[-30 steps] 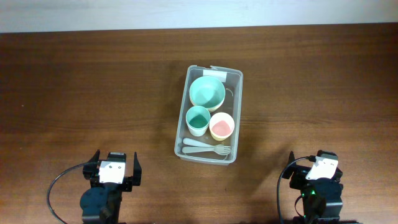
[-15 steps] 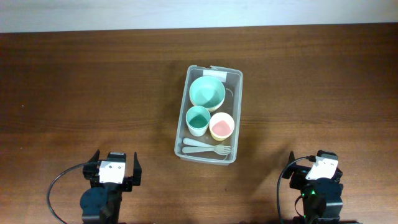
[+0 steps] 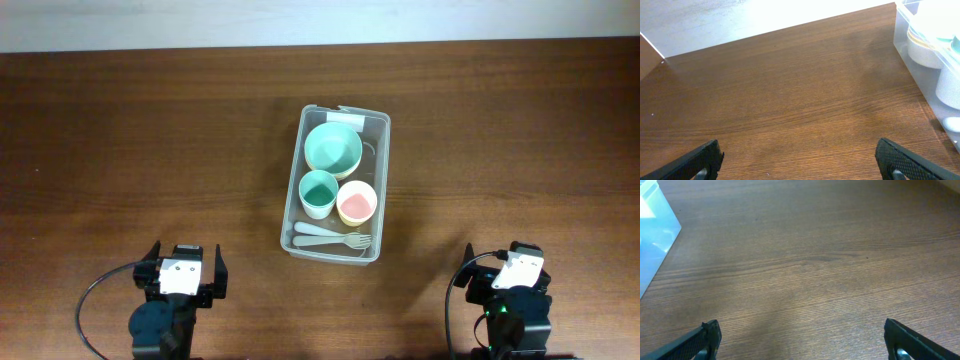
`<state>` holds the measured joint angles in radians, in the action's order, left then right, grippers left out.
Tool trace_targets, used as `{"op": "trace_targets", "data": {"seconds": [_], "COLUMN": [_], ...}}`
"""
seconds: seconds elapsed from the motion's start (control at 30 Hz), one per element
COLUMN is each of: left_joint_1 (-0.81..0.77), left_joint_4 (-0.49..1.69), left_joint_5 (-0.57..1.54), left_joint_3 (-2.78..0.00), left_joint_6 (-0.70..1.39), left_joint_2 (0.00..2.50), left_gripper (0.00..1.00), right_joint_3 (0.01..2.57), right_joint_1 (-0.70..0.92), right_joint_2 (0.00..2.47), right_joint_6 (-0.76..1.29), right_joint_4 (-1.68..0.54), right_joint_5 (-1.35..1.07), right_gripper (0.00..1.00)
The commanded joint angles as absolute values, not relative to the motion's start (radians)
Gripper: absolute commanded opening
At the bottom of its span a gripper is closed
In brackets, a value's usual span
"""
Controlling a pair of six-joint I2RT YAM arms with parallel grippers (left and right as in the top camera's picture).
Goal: Pack container
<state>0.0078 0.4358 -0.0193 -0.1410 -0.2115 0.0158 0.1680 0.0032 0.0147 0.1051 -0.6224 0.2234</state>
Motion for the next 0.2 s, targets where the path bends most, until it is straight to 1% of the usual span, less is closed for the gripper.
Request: {"op": "trace_targets", "data": {"seconds": [0.0,0.17], "left_joint_1": [0.009,0.009], "left_joint_4": [0.43,0.43], "left_joint_5": [-0.015,-0.015], "left_joint_3": [-0.127,-0.127], "left_joint_6": [-0.195,-0.195], "left_joint_2": [0.007,0.007], "left_gripper": [1.0,1.0], "right_joint_3": [0.16,0.16], "right_joint_1": [-0.001,-0.001], "right_joint_2": [0.006,0.006], "right_joint_6": [0.108,0.109], "right_joint_4": [-0.622,-0.622], "right_joint_5": [0.229,0.229], "right_gripper": [0.99,0.99]}}
